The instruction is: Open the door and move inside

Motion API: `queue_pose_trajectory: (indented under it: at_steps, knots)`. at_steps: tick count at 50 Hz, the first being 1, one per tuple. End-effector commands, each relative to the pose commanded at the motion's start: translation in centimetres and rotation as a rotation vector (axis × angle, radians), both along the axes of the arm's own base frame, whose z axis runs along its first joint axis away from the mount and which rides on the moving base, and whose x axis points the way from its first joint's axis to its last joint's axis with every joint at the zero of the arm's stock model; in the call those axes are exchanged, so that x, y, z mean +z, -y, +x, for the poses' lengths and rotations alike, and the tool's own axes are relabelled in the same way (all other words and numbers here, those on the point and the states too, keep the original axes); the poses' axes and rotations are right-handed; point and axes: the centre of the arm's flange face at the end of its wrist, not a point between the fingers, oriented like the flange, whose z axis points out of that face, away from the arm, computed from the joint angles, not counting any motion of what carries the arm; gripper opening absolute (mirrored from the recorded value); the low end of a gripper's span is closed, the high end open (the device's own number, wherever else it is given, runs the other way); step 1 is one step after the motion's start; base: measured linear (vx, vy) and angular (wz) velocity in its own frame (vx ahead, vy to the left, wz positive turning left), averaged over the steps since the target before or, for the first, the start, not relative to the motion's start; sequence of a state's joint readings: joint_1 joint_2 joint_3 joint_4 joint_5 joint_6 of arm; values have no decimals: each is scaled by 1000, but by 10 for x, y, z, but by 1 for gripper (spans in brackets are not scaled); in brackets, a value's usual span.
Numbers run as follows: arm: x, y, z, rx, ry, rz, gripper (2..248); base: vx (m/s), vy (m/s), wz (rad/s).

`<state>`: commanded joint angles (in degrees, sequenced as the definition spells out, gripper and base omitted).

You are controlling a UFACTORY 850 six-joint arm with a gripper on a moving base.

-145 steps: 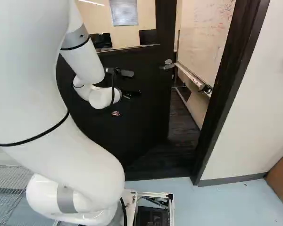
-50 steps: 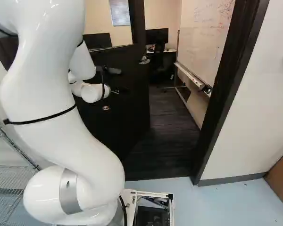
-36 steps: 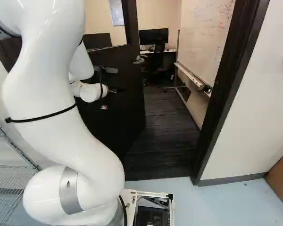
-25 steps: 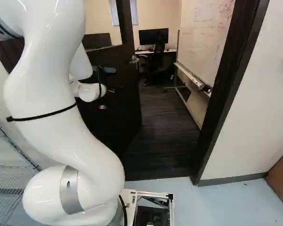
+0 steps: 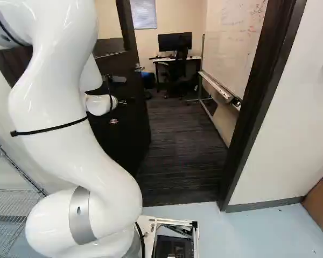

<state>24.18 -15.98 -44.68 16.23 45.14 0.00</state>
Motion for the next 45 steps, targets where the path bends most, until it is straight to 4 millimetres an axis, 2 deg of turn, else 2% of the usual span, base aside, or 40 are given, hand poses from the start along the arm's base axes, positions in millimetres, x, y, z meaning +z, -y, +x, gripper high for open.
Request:
queue_pose_trajectory:
  at_steps: [30, 45]
  knots:
    - [-1, -37, 10, 94, 20, -19, 247, 0, 0, 0]
    - [-2, -40, 10, 102, 22, -20, 247, 0, 0, 0]
